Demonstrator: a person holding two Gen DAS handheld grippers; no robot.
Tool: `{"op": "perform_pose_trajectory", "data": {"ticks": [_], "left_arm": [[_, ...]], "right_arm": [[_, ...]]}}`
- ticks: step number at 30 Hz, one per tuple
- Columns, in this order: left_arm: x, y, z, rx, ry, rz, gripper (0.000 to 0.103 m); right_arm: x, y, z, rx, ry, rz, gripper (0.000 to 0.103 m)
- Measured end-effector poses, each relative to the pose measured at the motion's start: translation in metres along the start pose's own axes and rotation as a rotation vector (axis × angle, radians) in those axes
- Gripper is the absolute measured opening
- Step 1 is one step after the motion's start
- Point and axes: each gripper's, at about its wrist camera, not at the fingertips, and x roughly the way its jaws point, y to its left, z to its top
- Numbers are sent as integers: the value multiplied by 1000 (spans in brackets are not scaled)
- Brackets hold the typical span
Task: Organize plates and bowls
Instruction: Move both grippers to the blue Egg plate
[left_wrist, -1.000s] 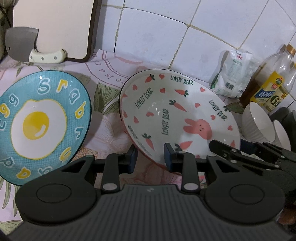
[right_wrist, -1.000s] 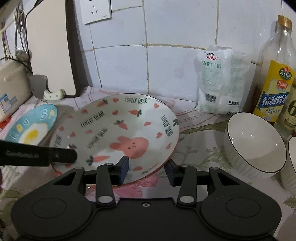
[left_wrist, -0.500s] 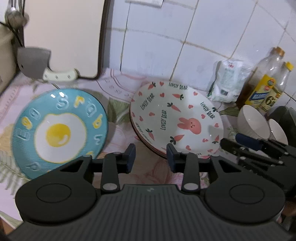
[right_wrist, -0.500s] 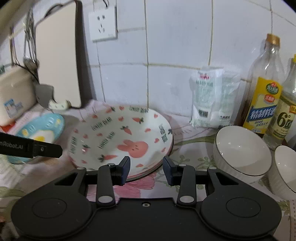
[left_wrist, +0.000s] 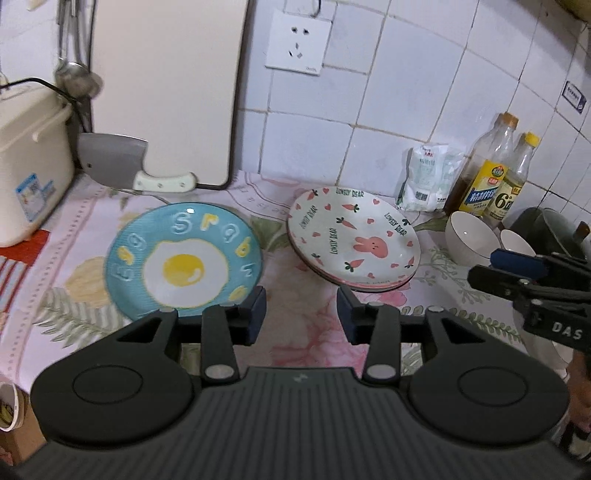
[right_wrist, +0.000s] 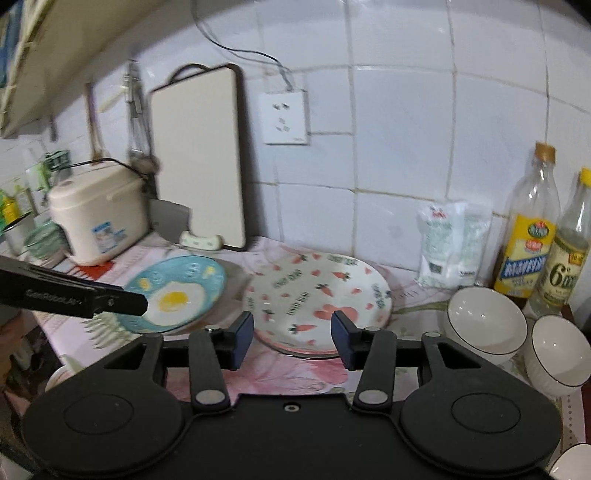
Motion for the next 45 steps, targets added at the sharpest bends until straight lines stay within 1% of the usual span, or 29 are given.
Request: {"op": "perform_pose_trajectory", "data": {"ticks": [2,5,6,12,17,21,24,26,31,32,35,37,38,41,45], "left_arm": [[-14,5,-4,8,-12,4,43],[-31,12,-10,21,-22,3,45],[-36,16,-12,25,-24,4,46],[-54,32,-24,59,-32,24,49],[-57,50,-34,75,-37,28,52],[-58,64,-44,111,-64,58,52],[-53,77,-50,116,-67,49,52],[-49,85,-53,109,-71,35,52],[-32,108,-55,87,-113,31,52],[-28,113,-55,80,-120,30,52],[-15,122,-56,75,-156,57,52],[-4,125,-56,95,-169,80,52],[2,127,-56,101,-167,84,52],[18,135,-53,83,-150,73,52],[41,151,-45,5,-107,69,52]], "right_arm": [[-8,7,2,-12,1,25,54],[-17,19,2,-28,-1,57,63],[-19,23,2,-32,-1,68,64],[-21,49,-1,-37,17,148,66],[-7,71,-6,-44,31,213,68],[9,87,-12,-50,36,243,68],[22,97,-18,-62,23,256,68],[30,100,-22,-57,-5,279,68],[58,106,-26,-51,-64,309,68],[65,107,-26,-55,-65,317,68],[88,107,-28,-50,-48,329,68],[104,107,-30,-41,-36,293,68],[112,106,-30,-35,-26,274,68],[132,105,-32,-13,17,262,68],[159,102,-30,46,98,252,68]]}}
